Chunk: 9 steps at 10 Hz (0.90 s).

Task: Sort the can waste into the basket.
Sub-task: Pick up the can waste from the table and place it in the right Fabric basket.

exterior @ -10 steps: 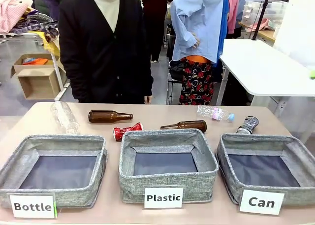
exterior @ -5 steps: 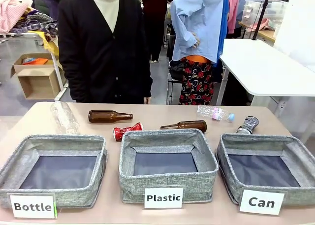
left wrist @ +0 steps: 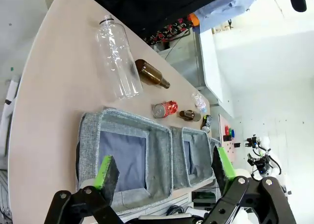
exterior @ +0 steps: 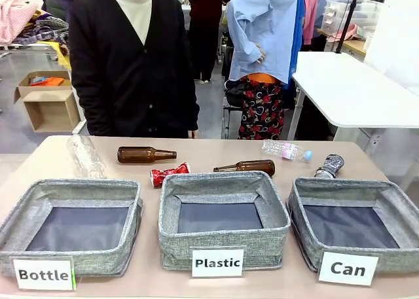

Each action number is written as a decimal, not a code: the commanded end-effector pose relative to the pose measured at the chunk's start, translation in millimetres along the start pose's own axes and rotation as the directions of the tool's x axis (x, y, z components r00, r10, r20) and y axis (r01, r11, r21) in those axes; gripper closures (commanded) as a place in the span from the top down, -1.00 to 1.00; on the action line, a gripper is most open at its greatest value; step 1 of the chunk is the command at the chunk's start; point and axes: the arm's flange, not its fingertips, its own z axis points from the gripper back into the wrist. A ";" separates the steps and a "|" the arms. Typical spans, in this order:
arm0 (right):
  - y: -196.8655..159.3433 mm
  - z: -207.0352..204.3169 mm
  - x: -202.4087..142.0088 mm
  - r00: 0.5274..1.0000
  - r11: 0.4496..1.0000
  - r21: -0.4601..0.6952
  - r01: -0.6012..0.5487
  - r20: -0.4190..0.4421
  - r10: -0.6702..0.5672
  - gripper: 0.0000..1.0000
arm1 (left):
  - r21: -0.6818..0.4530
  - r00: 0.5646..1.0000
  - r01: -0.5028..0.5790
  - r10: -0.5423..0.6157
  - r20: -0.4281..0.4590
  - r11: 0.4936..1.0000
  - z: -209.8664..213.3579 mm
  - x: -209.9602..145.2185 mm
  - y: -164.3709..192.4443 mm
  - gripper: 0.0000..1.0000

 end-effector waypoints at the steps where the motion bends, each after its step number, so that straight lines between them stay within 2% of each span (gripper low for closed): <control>1: 23.0 -14.2 -4.0 0.994 0.993 -0.056 -0.101 -0.047 0.099 1.00 | -0.023 1.000 0.020 -0.020 0.011 1.000 -0.7 2.9 3.7 1.00; 3: 72.2 -53.6 6.4 0.969 0.940 -0.265 -0.217 -0.176 0.174 1.00 | -0.023 1.000 0.020 -0.020 0.011 1.000 -0.7 2.9 3.7 1.00; 4: 94.7 -86.0 17.0 0.966 0.869 -0.434 -0.236 -0.201 0.162 1.00 | -0.023 1.000 0.020 -0.020 0.011 1.000 -0.7 2.9 3.7 1.00; 6: 116.9 -140.6 26.6 0.960 0.720 -0.642 -0.263 -0.250 0.128 1.00 | -0.023 1.000 0.020 -0.020 0.011 1.000 -0.7 2.9 3.7 1.00; 7: 120.9 -156.6 24.4 0.954 0.675 -0.680 -0.288 -0.264 0.140 1.00 | -0.023 1.000 0.020 -0.020 0.011 1.000 -0.7 2.9 3.7 1.00; 8: 124.6 -158.3 18.8 0.950 0.658 -0.688 -0.306 -0.269 0.161 1.00 | -0.023 1.000 0.020 -0.020 0.011 1.000 -0.7 2.9 3.7 1.00; 9: 130.6 -141.1 8.8 0.946 0.699 -0.637 -0.325 -0.235 0.225 1.00 | -0.023 1.000 0.020 -0.020 0.011 1.000 -0.7 2.9 3.7 1.00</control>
